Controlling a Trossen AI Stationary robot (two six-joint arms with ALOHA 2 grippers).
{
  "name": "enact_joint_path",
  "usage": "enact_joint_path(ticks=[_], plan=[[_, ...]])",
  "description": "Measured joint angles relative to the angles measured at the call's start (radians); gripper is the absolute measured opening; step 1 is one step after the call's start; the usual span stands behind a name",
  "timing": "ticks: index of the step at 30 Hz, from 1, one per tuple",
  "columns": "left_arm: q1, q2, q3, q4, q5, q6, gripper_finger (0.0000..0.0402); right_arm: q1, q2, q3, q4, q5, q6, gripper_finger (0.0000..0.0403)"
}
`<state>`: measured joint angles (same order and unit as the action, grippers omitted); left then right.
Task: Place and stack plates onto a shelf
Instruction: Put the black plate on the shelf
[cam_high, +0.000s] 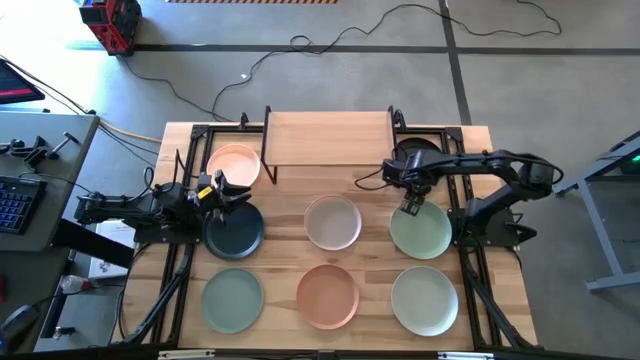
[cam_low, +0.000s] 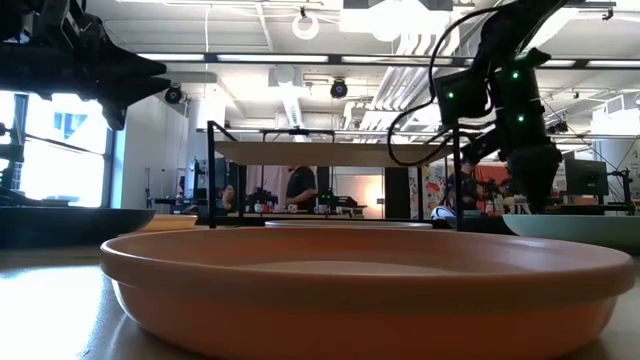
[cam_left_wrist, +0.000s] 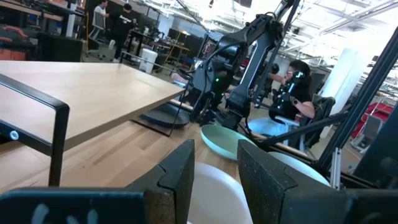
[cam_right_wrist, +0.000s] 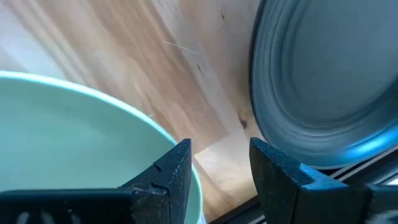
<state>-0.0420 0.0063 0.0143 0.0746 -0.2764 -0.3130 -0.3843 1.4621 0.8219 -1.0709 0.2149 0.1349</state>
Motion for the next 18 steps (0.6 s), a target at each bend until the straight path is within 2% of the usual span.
enact_joint_path(ticks=[10, 14, 18], plan=[[0.0, 0.0, 0.0, -0.009, 0.0, 0.001, 0.0108, 0.043, -0.139, 0.032, -0.061, -0.074, 0.114, 0.0142], [0.0, 0.0, 0.0, -0.011, 0.0, 0.001, 0.0108, 0.069, -0.17, 0.092, -0.155, -0.12, 0.197, 0.0142], [0.0, 0.0, 0.0, -0.01, -0.005, 0.001, 0.0108, 0.093, -0.181, 0.188, -0.253, -0.123, 0.27, 0.0142]])
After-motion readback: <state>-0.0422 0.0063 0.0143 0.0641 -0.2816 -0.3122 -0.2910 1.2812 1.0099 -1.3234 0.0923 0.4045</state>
